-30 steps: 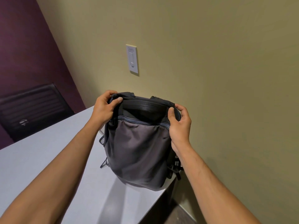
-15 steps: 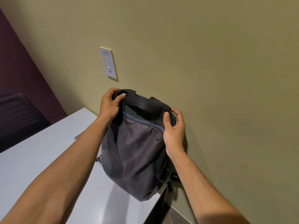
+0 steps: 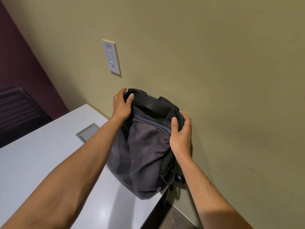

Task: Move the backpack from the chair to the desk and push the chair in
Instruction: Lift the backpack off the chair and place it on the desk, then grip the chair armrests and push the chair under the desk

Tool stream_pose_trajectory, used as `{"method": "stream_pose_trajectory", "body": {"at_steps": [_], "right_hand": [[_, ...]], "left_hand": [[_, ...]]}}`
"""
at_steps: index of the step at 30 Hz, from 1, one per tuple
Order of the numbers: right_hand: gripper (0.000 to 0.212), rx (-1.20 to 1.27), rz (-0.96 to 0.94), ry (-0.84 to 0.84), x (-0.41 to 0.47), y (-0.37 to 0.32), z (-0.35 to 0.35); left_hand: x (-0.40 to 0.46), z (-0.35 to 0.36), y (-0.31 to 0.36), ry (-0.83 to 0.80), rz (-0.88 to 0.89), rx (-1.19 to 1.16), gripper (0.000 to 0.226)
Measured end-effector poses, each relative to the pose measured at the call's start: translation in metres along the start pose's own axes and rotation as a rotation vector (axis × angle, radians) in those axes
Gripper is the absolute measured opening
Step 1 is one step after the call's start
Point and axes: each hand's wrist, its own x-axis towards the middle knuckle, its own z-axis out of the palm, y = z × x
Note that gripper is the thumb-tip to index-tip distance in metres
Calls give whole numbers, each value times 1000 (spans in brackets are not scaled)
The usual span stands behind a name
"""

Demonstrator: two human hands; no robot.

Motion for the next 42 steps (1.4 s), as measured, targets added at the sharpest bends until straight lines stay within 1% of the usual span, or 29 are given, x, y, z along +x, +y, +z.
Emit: {"method": "stream_pose_trajectory", "body": {"at_steps": [2,5,7,10,12,14,16,18,19,22,24,28,33,37,42], "right_hand": [[29,-52,-3,11,-5,2,-1],[48,-129,-27,26,-15,9,-4],[52,-170,-58,36,-21,13,-7],[55,-251,-104,99,-27,16,-8],[53,-302,-198,164,-32,14,-7],[49,-358,-365,210,-38,13,-5],[46,-407,-522,202,-44,12,1],[44,-423,-610,130,-51,12,11],[41,-424,-624,67,-54,13,17],[31,-428,-554,-158,-64,13,34],[31,-442,-478,-273,-69,15,46],[41,-475,-443,-445,-78,13,73],[56,-484,-457,-644,-98,11,115],[60,-523,-527,-785,-123,15,151],[65,-523,-508,-947,-151,20,183]], "left_hand": [[-9,7,-5,-40,-34,-9,64],[-22,12,-20,-142,-21,10,72],[-28,11,-29,-186,-36,17,74],[-40,7,-37,-163,-44,8,69],[-48,2,-42,-148,-50,8,64],[-57,-5,-49,-134,-82,18,63],[-68,-12,-57,-121,-82,30,61],[-82,-19,-68,-95,-69,55,57],[-89,-23,-74,-75,-76,76,56],[-110,-42,-93,-31,-152,147,58],[-123,-59,-107,-16,-203,188,61],[-154,-97,-128,54,-281,236,63],[-196,-146,-151,136,-347,200,64],[-231,-180,-169,217,-385,245,64],[-272,-209,-182,289,-467,281,64]]}}
